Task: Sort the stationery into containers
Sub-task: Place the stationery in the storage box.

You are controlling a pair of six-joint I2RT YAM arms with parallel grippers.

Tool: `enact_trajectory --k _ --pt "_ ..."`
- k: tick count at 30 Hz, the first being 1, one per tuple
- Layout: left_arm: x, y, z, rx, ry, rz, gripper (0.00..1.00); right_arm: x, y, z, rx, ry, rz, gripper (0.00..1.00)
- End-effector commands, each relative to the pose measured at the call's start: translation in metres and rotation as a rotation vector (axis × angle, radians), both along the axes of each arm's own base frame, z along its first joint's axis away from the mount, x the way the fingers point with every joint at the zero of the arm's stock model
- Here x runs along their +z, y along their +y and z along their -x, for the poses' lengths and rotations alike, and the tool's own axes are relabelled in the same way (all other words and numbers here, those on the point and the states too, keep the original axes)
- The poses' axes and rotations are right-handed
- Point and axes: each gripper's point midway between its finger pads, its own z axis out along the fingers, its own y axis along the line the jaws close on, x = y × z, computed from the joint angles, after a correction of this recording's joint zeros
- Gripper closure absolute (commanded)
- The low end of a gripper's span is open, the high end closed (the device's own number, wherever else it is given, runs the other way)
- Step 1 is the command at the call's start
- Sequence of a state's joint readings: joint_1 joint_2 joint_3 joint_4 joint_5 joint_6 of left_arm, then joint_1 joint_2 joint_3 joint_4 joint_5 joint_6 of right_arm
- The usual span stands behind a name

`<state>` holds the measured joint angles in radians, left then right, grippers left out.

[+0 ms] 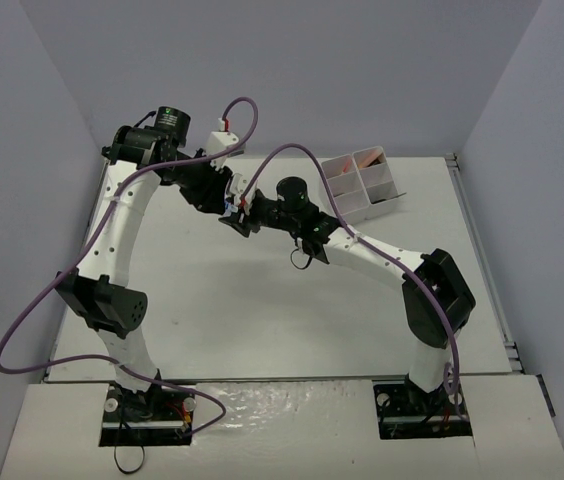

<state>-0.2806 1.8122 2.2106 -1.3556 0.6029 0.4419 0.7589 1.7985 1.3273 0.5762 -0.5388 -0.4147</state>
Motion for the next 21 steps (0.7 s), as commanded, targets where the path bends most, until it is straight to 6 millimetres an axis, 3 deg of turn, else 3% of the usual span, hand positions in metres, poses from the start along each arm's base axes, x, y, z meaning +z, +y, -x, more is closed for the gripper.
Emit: enact_trajectory --k 1,8,10,13,14,16,18,19,20,21 --pt "0.002 0.016 0.079 -0.03 0.227 -0.052 1.0 0.074 -0.002 0.001 0.006 -0.133 -0.142 0.53" --pt "0.003 0.015 0.077 -0.03 0.223 -0.05 1.0 0.076 0.0 0.002 0.01 -0.135 -0.148 0.56" --pt "0.005 0.015 0.077 -0.031 0.218 -0.047 1.0 0.076 -0.001 0.002 0.007 -0.136 -0.146 0.68" --pt "0.006 0.015 0.077 -0.03 0.213 -0.048 1.0 0.074 -0.002 0.001 0.004 -0.132 -0.141 0.98" --pt "0.005 0.016 0.077 -0.029 0.214 -0.051 1.0 0.073 -0.002 0.001 0.005 -0.128 -0.14 1.0" --pt "0.004 0.016 0.076 -0.026 0.216 -0.057 0.71 0.074 -0.003 0.002 0.003 -0.12 -0.147 1.0" --pt "0.006 0.017 0.074 -0.015 0.208 -0.059 0.3 0.074 -0.007 -0.002 -0.013 -0.113 -0.162 1.0" --pt "0.008 0.017 0.072 -0.007 0.196 -0.057 0.14 0.074 -0.011 -0.005 -0.026 -0.105 -0.175 1.0" --pt "0.012 0.016 0.07 0.0 0.179 -0.053 0.04 0.075 -0.016 -0.008 -0.042 -0.094 -0.192 1.0" --pt "0.014 0.018 0.068 0.016 0.165 -0.059 0.03 0.076 -0.019 -0.01 -0.052 -0.063 -0.215 1.0"
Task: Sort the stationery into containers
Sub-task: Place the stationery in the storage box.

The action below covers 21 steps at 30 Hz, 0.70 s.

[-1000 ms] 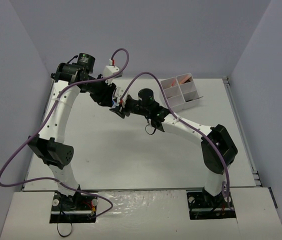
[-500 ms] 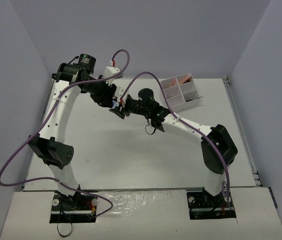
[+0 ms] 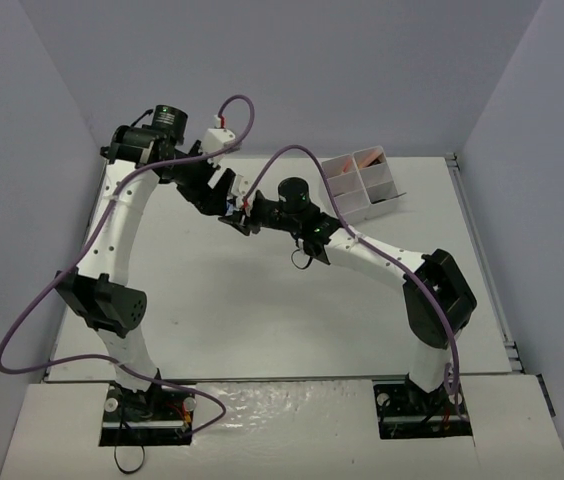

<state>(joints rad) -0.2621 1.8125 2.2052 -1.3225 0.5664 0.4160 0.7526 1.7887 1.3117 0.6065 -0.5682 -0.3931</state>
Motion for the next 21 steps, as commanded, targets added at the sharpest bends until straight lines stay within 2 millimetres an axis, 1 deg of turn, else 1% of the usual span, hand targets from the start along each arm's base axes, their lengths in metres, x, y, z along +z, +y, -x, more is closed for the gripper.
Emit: enact_trajectory --k 1,4,7,8,9,11,13,14,16,19,21 --pt "0.019 0.01 0.077 -0.025 0.162 -0.041 0.03 0.073 -0.027 -0.019 -0.093 -0.048 -0.214 1.0" --pt "0.033 0.017 0.069 0.034 0.088 -0.049 0.03 0.075 -0.059 -0.038 -0.166 0.029 -0.309 1.0" --pt "0.045 0.025 0.066 0.076 0.023 -0.051 0.03 0.074 -0.108 -0.062 -0.292 0.031 -0.365 1.0" --pt "0.049 0.028 0.067 0.085 0.01 -0.048 0.03 0.074 -0.119 -0.069 -0.336 0.025 -0.378 1.0" --pt "0.05 0.03 0.068 0.095 0.006 -0.047 0.03 0.069 -0.139 -0.077 -0.39 0.027 -0.38 1.0" --pt "0.057 0.033 0.073 0.099 -0.013 -0.034 0.03 0.066 -0.168 -0.09 -0.463 0.041 -0.405 1.0" --pt "0.062 0.034 0.079 0.092 -0.027 -0.023 0.03 0.06 -0.188 -0.097 -0.505 0.051 -0.411 1.0" --pt "0.065 0.035 0.082 0.091 -0.037 -0.021 0.03 0.059 -0.202 -0.103 -0.54 0.043 -0.415 1.0" --pt "0.066 0.039 0.086 0.094 -0.047 -0.027 0.03 0.049 -0.228 -0.116 -0.612 0.039 -0.416 1.0" --pt "0.062 0.047 0.088 0.118 -0.042 -0.043 0.03 0.029 -0.261 -0.133 -0.707 0.071 -0.426 1.0" --pt "0.059 0.056 0.088 0.15 -0.034 -0.046 0.03 0.015 -0.281 -0.143 -0.765 0.098 -0.451 1.0"
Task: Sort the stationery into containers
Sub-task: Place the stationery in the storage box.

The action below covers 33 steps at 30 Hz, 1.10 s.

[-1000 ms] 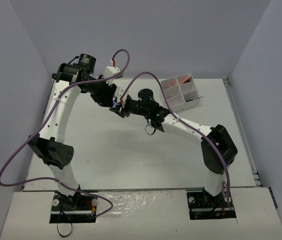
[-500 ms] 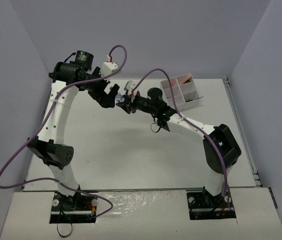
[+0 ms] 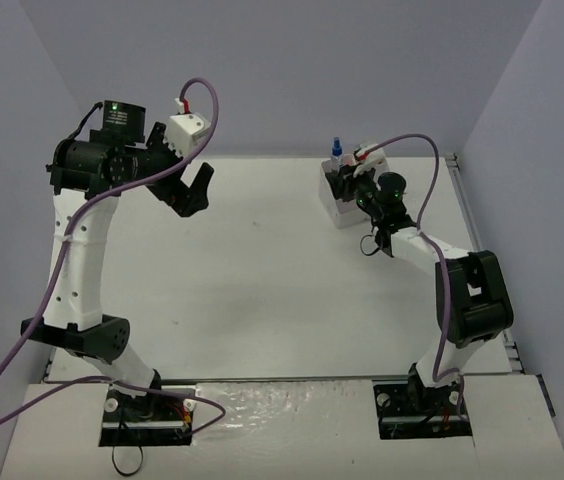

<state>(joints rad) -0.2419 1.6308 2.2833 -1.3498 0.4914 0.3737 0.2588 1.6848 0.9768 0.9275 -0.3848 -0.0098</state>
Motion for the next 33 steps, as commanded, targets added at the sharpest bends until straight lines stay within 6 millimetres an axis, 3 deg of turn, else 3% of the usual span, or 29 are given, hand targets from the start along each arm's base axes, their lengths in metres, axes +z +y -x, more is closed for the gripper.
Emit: enact_trajectory --k 1,5,12,23,33 --pt "-0.02 0.032 0.054 0.071 0.189 -0.045 0.03 0.041 -0.042 -0.017 -0.134 -0.148 -0.119 1.0" --pt "-0.021 0.043 0.056 0.113 0.207 -0.013 0.03 0.027 -0.058 -0.024 -0.175 -0.138 -0.123 1.0" --pt "-0.021 0.05 0.054 0.139 0.2 0.022 0.03 0.004 -0.065 -0.025 -0.196 -0.109 -0.101 1.0" --pt "-0.025 0.05 0.051 0.14 0.216 0.038 0.03 -0.038 -0.058 -0.025 -0.163 -0.033 -0.111 1.0" --pt "-0.024 0.052 0.051 0.137 0.208 0.034 0.03 -0.056 -0.059 -0.026 -0.166 -0.006 -0.119 1.0"
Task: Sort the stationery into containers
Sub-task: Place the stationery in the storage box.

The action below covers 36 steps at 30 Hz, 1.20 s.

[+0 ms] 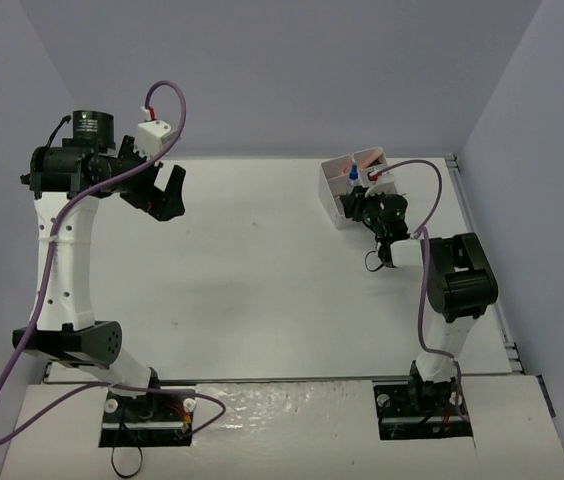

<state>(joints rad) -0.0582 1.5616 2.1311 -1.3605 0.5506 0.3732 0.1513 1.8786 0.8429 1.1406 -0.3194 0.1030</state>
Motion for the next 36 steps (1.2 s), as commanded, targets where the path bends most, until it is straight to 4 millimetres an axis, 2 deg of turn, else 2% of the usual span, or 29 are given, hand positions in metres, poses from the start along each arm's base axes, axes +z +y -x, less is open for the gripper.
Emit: enact_trajectory --k 1,7,15,22,28,33,36 --pt "-0.001 0.001 0.045 -0.007 0.106 0.012 0.03 0.047 0.002 -0.012 0.006 -0.169 -0.032 1.0" --pt "0.001 0.001 0.045 -0.01 0.098 0.016 0.03 0.038 0.003 -0.015 0.009 -0.152 -0.034 1.0" --pt "0.002 0.003 0.048 -0.018 0.083 0.006 0.03 0.04 -0.001 -0.019 -0.011 -0.159 -0.021 1.0" --pt "0.006 0.003 0.047 -0.018 0.064 0.014 0.03 0.035 0.001 -0.025 -0.02 -0.135 -0.054 0.78" --pt "0.007 0.005 0.05 -0.022 0.053 0.001 0.03 0.041 0.0 -0.027 -0.024 -0.149 -0.056 0.69" --pt "0.008 0.004 0.052 -0.03 0.05 0.006 0.03 0.041 -0.001 -0.026 -0.025 -0.139 -0.05 0.58" --pt "0.007 0.003 0.053 -0.034 0.054 0.011 0.03 0.042 0.001 -0.026 -0.02 -0.134 -0.049 0.57"
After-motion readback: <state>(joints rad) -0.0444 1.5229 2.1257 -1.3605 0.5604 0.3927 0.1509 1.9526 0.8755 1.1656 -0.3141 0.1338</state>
